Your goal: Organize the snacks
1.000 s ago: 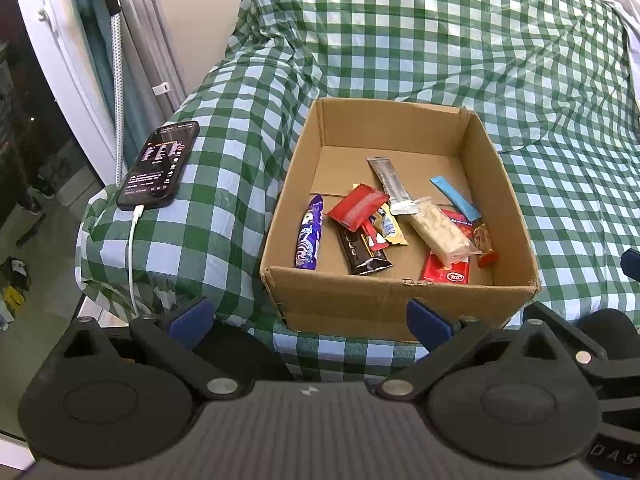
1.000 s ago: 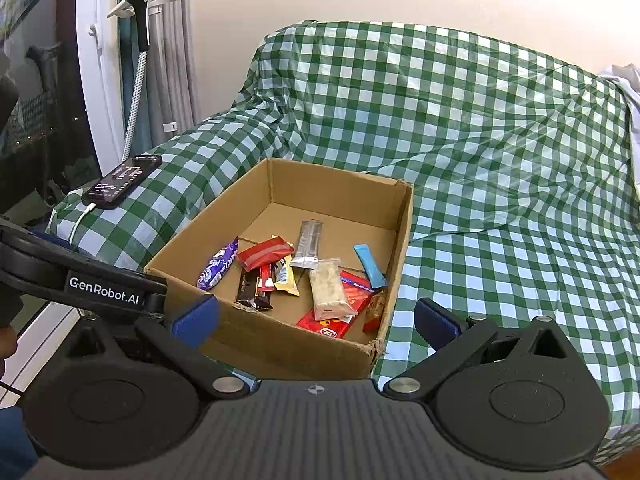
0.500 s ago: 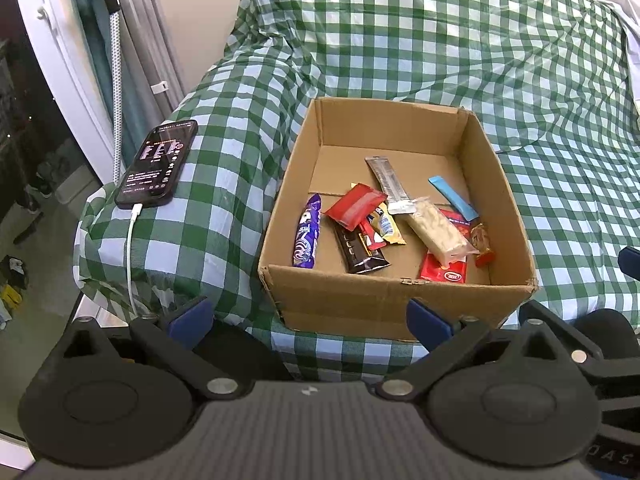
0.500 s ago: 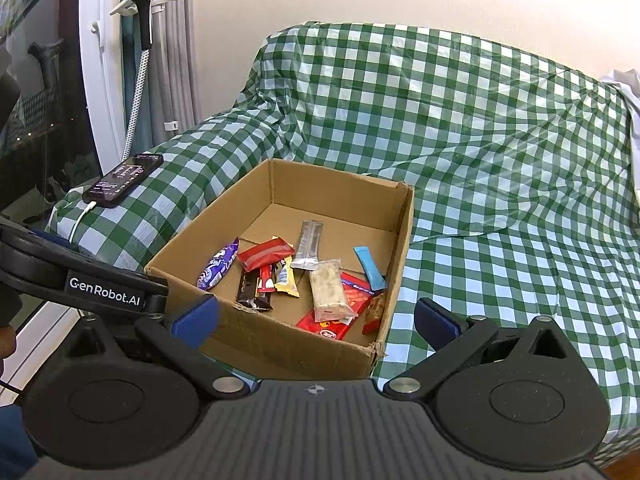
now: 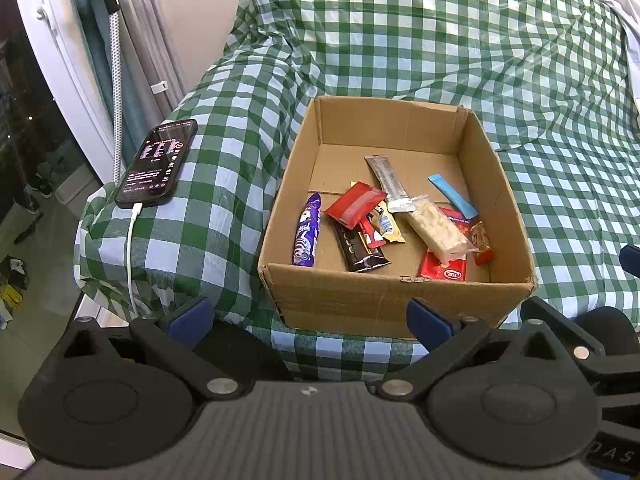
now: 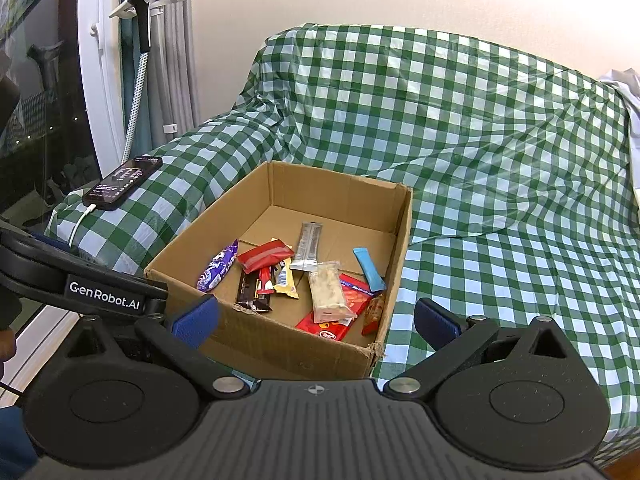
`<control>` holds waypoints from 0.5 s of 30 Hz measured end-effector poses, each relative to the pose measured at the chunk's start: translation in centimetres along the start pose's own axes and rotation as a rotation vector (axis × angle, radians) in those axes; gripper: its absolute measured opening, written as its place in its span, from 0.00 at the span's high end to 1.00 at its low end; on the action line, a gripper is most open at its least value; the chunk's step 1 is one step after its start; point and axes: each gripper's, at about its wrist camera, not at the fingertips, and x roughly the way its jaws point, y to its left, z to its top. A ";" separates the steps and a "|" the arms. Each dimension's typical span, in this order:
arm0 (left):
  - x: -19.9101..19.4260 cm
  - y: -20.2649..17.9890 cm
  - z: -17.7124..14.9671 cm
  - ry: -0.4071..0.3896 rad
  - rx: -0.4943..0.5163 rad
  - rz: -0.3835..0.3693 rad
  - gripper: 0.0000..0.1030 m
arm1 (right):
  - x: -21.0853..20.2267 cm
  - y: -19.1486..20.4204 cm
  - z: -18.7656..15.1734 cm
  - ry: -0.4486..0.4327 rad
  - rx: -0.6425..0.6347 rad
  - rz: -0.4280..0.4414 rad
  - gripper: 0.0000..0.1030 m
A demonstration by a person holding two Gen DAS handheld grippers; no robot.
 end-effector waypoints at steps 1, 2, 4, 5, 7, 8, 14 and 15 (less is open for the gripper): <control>0.0 0.0 0.0 0.000 0.000 0.000 0.00 | 0.0 0.0 0.0 0.000 -0.001 0.000 0.00; 0.0 0.0 0.0 0.000 0.000 0.000 0.00 | 0.0 0.0 0.0 0.000 -0.001 0.000 0.00; 0.0 0.0 0.0 0.000 0.000 0.001 0.00 | 0.0 -0.1 0.0 0.000 -0.001 0.001 0.00; 0.0 0.0 0.0 0.000 0.000 0.000 0.00 | 0.0 -0.1 0.0 0.000 -0.001 0.001 0.00; 0.0 0.0 0.0 0.000 0.000 0.001 0.00 | -0.1 -0.1 0.0 0.000 -0.002 0.001 0.00; 0.0 0.0 0.0 0.001 0.000 0.001 0.00 | -0.1 -0.2 0.0 0.000 -0.002 0.001 0.00; 0.0 0.0 0.0 0.001 -0.001 0.001 0.00 | -0.1 -0.2 0.0 0.000 -0.002 0.002 0.00; 0.0 0.0 -0.1 0.001 -0.001 0.001 0.00 | -0.1 -0.2 0.0 0.000 -0.002 0.002 0.00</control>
